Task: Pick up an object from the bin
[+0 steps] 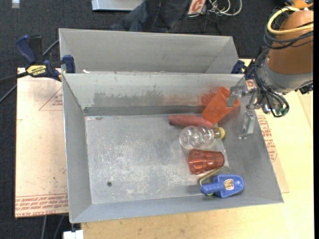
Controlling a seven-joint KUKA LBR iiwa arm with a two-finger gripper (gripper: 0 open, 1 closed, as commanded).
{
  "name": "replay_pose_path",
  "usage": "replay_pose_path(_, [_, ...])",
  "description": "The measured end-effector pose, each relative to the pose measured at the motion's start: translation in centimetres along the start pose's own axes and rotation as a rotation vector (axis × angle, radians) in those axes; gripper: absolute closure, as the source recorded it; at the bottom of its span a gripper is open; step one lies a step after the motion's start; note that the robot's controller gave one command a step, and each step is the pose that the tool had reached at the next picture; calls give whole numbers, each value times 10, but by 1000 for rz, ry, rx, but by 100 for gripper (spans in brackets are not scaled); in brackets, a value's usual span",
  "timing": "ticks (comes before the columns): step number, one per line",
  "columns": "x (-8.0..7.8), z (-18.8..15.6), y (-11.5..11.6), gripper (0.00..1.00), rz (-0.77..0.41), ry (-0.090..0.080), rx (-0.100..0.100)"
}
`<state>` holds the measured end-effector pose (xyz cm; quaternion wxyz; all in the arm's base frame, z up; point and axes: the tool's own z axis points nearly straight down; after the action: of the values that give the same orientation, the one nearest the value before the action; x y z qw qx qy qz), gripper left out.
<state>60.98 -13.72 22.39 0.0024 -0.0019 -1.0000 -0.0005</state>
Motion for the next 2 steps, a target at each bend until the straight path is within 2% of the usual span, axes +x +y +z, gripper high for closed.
replay_pose_path(1, [-1, -5, 1, 0, -4, -7, 1])
replay_pose_path(2, [-27, 82, 10, 0, -119, -3, 0])
